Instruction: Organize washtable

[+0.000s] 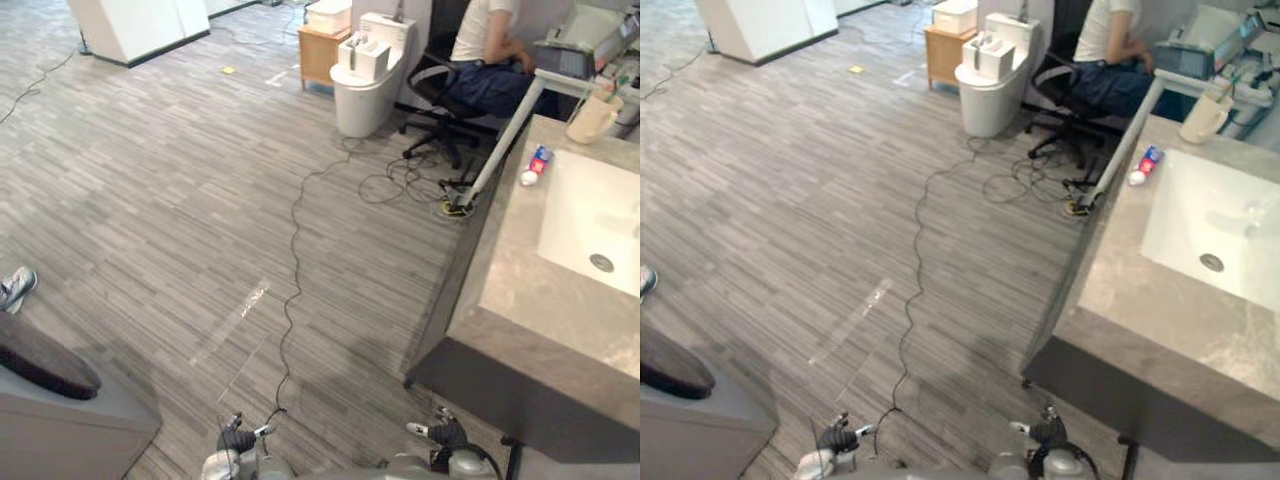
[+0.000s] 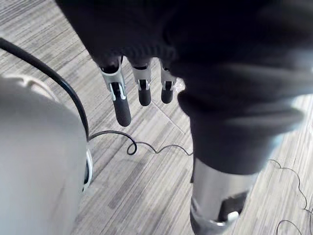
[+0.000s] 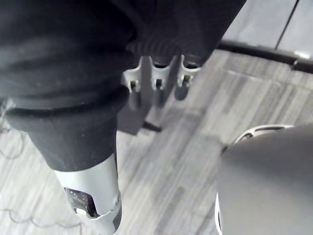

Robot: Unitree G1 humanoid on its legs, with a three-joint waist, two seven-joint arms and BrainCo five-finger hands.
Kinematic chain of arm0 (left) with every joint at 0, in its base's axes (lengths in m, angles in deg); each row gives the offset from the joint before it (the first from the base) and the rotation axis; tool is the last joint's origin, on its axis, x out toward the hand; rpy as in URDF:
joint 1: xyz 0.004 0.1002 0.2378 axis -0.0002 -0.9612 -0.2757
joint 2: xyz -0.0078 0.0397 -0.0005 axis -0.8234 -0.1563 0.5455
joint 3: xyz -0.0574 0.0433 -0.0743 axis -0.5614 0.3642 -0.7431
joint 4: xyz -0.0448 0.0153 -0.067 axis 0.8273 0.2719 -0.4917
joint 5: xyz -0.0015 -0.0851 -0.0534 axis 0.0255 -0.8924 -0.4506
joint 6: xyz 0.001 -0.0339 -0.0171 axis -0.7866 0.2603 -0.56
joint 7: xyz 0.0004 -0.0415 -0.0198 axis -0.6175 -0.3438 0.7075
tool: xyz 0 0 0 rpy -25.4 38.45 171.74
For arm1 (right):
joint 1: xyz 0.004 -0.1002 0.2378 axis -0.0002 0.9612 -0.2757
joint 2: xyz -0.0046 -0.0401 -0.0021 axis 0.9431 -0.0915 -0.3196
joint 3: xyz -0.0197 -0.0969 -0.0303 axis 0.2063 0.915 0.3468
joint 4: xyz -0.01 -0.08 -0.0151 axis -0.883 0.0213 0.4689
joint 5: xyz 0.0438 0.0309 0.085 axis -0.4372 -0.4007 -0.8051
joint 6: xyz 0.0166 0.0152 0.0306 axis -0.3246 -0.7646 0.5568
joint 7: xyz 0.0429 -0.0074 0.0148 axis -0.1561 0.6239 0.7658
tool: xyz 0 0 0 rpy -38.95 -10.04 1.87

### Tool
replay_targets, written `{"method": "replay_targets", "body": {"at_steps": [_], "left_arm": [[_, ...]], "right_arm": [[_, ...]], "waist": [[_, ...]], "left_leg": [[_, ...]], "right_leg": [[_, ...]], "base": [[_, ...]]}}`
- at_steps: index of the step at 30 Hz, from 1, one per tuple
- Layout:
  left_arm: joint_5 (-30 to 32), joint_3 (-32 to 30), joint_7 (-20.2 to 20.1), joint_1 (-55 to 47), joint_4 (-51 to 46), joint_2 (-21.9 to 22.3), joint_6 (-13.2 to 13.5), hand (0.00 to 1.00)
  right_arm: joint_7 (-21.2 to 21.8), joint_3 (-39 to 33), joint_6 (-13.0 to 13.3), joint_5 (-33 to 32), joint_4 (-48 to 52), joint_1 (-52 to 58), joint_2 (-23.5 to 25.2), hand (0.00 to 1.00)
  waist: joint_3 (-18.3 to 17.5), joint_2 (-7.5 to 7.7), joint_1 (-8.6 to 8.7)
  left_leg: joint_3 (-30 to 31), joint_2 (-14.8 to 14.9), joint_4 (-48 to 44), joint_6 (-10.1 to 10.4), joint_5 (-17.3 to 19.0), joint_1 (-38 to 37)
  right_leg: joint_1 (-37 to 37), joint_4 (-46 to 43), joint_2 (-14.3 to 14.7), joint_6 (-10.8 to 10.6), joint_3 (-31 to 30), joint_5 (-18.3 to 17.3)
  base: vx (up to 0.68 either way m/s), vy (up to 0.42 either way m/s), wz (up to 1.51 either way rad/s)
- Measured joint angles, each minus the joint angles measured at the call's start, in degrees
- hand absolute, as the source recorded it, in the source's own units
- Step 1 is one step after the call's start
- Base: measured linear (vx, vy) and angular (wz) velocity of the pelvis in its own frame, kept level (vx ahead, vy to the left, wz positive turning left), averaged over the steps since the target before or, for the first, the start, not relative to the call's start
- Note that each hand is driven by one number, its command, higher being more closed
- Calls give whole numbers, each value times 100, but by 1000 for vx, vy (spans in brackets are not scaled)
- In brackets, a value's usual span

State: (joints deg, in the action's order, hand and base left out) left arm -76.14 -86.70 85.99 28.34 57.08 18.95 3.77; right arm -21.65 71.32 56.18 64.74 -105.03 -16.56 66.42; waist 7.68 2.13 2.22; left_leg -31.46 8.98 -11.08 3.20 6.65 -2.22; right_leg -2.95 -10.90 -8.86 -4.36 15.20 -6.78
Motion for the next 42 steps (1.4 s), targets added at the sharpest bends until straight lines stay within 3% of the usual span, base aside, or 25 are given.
{"method": "replay_targets", "body": {"at_steps": [6,10,13,16,18,20,21,22,23,24,27,28,29,30,31,32,33,34,36,38,39,40,41,42], "left_arm": [[21,-3,-19,9,106,-41,0,0],[91,-15,-18,7,164,-44,0,0],[129,-109,-25,60,146,-46,9,0],[136,-111,-24,61,117,-51,11,0],[196,-125,-25,67,100,-41,11,0],[193,-184,-26,100,13,-34,6,0],[194,-231,-21,148,-22,-22,2,0],[195,-253,-19,167,-1,-23,-3,0],[191,-247,-27,199,49,-6,-18,0],[193,-245,-29,201,63,-1,-18,0],[219,-279,-120,224,86,7,-20,0],[229,-345,-137,223,73,38,-20,0],[232,-485,-139,191,-21,73,-20,0],[232,-567,-146,175,-89,73,-15,0],[227,-686,-136,163,-173,202,-19,0],[213,-812,-130,105,-364,368,-12,0],[204,-838,-129,104,-435,388,-6,0],[205,-837,-130,122,-478,452,-2,0],[181,-841,-136,123,-523,450,15,0],[108,-920,-134,178,-577,464,58,0],[99,-927,-130,207,-577,466,80,0],[90,-913,-123,241,-561,480,87,0],[-27,-913,-112,224,-520,548,121,0],[-43,-909,-106,294,-504,469,118,0]], "right_arm": [[10,19,-74,8,-47,-27,18,0],[19,77,-89,54,-64,-101,3,0],[28,132,-101,56,-122,-198,14,0],[107,202,-103,58,-100,-185,13,0],[136,201,-103,56,55,-110,40,0],[137,199,-95,53,58,-123,97,0],[157,207,-93,52,55,-162,122,0],[166,217,-93,56,51,-187,130,0],[188,237,-84,49,56,-224,93,0],[192,233,-76,47,62,-223,95,0],[198,145,-76,41,90,-146,138,0],[199,133,-82,43,181,-84,134,0],[205,158,-84,43,301,-10,188,0],[214,162,-86,41,358,23,231,0],[203,169,-92,41,515,79,133,0],[200,190,-91,36,594,145,73,0],[196,185,-94,33,625,151,46,0],[149,186,-154,-11,594,160,15,0],[122,178,-156,-33,613,109,59,0],[108,169,-157,-73,620,76,110,0],[106,161,-154,-74,620,74,125,0],[104,161,-141,-71,611,96,140,0],[108,169,-120,-63,587,135,92,0],[117,217,-127,-54,547,119,206,0]], "waist": [[-48,84,8],[-3,4,15],[149,201,8],[159,261,-15],[171,268,10],[227,292,4],[328,327,-21],[366,294,-19],[473,131,9],[461,145,15],[399,265,-4],[389,260,-5],[359,285,-29],[350,301,-33],[345,75,-32],[354,-135,-151],[397,-150,-233],[396,-193,-333],[403,-165,-319],[436,-107,-355],[446,-84,-390],[441,-93,-498],[417,-146,-569],[365,1,-570]], "left_leg": [[232,-416,1020,-120,-589,-182],[460,-624,1572,-222,-932,-357],[655,-922,1657,-287,-918,-337],[899,-1215,1686,-494,-765,-315],[1139,-1423,1688,-619,-682,-270],[1412,-1542,1687,-755,-652,-247],[1633,-1530,1671,-892,-653,-262],[1671,-1450,1653,-891,-651,-261],[1828,-1189,1649,-852,-628,-264],[1928,-1114,1640,-782,-569,-270],[2148,-1072,1255,-599,-223,-280],[2176,-1032,675,-509,97,-203],[2001,-947,-309,-268,525,69],[1864,-855,-1065,-127,732,321],[1692,-391,-2586,-105,896,863],[1612,49,-3815,-88,690,1254],[1561,219,-4300,-114,606,1452],[1603,333,-4547,-122,812,1605],[1689,341,-4176,-56,1051,1888],[2137,102,-3202,-63,1053,2361],[2339,-18,-2858,3,995,2437],[2733,-166,-2125,260,811,2429],[2951,-199,-1726,150,131,2345],[2750,-276,-1985,-27,443,2341]], "right_leg": [[-22,284,-87,-49,36,239],[-63,295,-137,-76,81,216],[208,-319,-502,-317,110,-371],[281,-788,-834,-559,144,-666],[280,-761,-792,-704,-221,-881],[231,-743,-728,-681,-414,-863],[379,-1120,-631,-444,-334,-849],[449,-1165,-494,-264,-259,-936],[661,-1203,-61,35,-92,-1073],[767,-1211,112,166,-12,-1047],[845,-1278,163,188,212,-1037],[792,-1213,196,228,206,-996],[649,-884,215,461,201,-606],[606,-783,229,406,196,-448],[353,-743,435,376,192,-511],[74,-588,626,458,112,-588],[-78,-531,673,478,15,-626],[-282,-430,694,495,-162,-643],[-492,-246,598,496,-389,-642],[-636,-100,346,499,-739,-652],[-641,-97,252,464,-837,-676],[-645,-92,166,359,-1015,-742],[-706,-81,137,129,-1253,-900],[-697,-203,-58,86,-1439,-921]], "base": [[-54,52,22],[-109,33,20],[-150,64,31],[-73,88,46],[67,80,54],[180,76,50],[209,51,41],[205,30,43],[214,39,46],[204,41,53],[253,-2,64],[415,-43,53],[327,-59,44],[277,-74,25],[297,-54,-10],[333,-17,-34],[419,34,-72],[413,45,-71],[387,67,-65],[415,234,-66],[339,265,-74],[276,288,-95],[374,395,-98],[387,402,-75]]}}
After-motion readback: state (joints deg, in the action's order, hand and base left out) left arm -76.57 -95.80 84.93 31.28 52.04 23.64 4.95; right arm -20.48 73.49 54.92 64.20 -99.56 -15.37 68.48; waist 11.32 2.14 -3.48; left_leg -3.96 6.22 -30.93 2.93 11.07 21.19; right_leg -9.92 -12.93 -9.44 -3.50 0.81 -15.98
